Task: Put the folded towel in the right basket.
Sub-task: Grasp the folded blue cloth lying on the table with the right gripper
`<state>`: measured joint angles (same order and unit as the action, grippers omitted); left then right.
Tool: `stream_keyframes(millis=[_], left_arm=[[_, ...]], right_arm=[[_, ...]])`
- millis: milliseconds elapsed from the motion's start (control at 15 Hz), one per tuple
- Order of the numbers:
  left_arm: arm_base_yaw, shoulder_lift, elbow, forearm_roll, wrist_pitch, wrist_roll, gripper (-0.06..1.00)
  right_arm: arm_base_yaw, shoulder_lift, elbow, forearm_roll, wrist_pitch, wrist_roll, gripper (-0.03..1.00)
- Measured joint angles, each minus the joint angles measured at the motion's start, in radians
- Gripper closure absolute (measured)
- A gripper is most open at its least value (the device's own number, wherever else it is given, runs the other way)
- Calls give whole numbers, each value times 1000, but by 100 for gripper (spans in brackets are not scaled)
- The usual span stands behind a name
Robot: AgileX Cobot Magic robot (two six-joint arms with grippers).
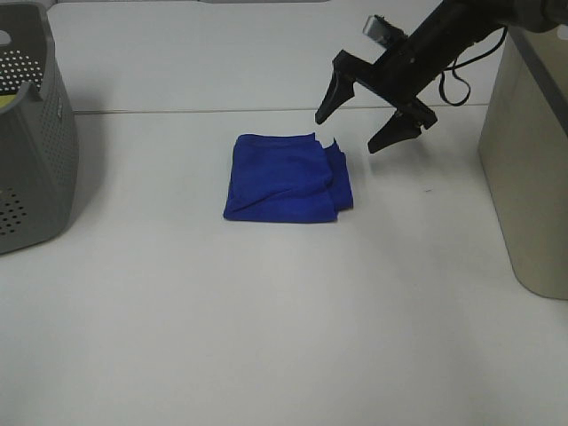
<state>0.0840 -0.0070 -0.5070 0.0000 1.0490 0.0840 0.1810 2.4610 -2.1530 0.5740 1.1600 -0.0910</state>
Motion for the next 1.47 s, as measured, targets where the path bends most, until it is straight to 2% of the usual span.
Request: stream_keyframes(millis=[200, 733, 933, 1067, 1133, 1200, 1400, 1467], left_arm=[[0, 0, 0, 0, 0, 0, -5], [0, 0, 0, 0, 0, 0, -5], [0, 0, 0, 0, 0, 0, -5], [0, 0, 0, 0, 0, 0, -5], [0, 0, 0, 0, 0, 0, -5], [0, 0, 0, 0, 0, 0, -5], [0, 0, 0, 0, 0, 0, -5], [0, 0, 0, 0, 0, 0, -5]], right_arm=[[-6, 82, -64, -22, -16, 0, 4], [-13, 157, -77, -12, -50, -30, 4], [11, 172, -85, 6, -52, -31, 5], [63, 193, -92, 58, -59, -32, 7], [101, 205, -95, 81, -67, -32, 13], [137, 210, -97, 80, -87, -32, 26], [214, 229, -94, 51, -156, -32, 87], [223, 229, -94, 45, -164, -32, 90]])
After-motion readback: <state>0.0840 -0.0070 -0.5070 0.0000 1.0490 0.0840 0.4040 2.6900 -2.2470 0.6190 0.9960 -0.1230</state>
